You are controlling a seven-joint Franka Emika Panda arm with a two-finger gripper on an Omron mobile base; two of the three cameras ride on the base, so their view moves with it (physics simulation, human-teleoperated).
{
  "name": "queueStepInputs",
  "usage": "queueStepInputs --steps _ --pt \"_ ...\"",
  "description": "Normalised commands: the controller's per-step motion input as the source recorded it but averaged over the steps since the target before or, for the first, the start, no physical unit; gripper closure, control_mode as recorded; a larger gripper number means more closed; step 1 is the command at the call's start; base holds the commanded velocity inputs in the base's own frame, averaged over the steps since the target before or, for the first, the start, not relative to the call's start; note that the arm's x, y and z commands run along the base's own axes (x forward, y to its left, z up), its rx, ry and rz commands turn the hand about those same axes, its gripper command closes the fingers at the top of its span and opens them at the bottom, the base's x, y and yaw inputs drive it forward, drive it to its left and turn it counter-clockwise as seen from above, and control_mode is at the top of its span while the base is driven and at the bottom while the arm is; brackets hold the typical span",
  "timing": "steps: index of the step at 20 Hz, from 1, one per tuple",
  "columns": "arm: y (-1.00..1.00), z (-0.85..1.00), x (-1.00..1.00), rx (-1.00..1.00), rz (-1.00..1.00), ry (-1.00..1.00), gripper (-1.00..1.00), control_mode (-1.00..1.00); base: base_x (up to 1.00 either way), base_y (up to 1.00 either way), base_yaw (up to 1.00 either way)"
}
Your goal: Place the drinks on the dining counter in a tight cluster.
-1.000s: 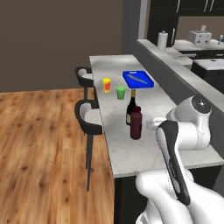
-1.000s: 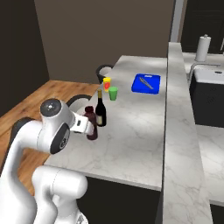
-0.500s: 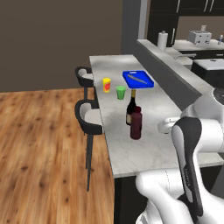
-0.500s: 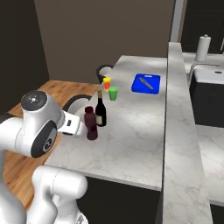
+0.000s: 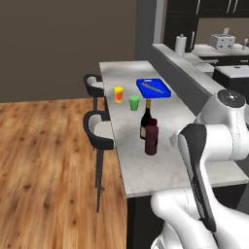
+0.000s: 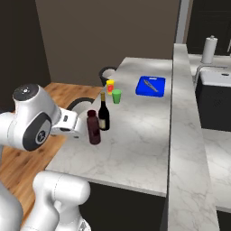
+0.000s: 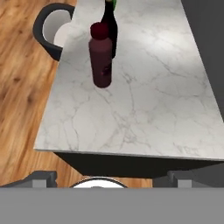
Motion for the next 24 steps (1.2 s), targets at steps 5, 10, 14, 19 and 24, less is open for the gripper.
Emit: queueStepInputs --steps 5,10,14,19,24 --pt "0.00 0.00 0.00 0.00 0.00 0.00 -1.00 -1.00 0.00 0.00 0.00" --pt "0.00 0.00 0.00 0.00 0.00 0.00 -1.00 -1.00 0.00 0.00 0.00" --pt "0.00 0.00 0.00 0.00 0.00 0.00 -1.00 -1.00 0.00 0.00 0.00" --pt "0.00 0.00 0.00 0.00 0.00 0.00 -1.00 1.00 -0.50 -0.18 -0.03" --pt "0.00 0.00 0.00 0.00 0.00 0.00 -1.00 1.00 -1.00 -0.89 -0.33"
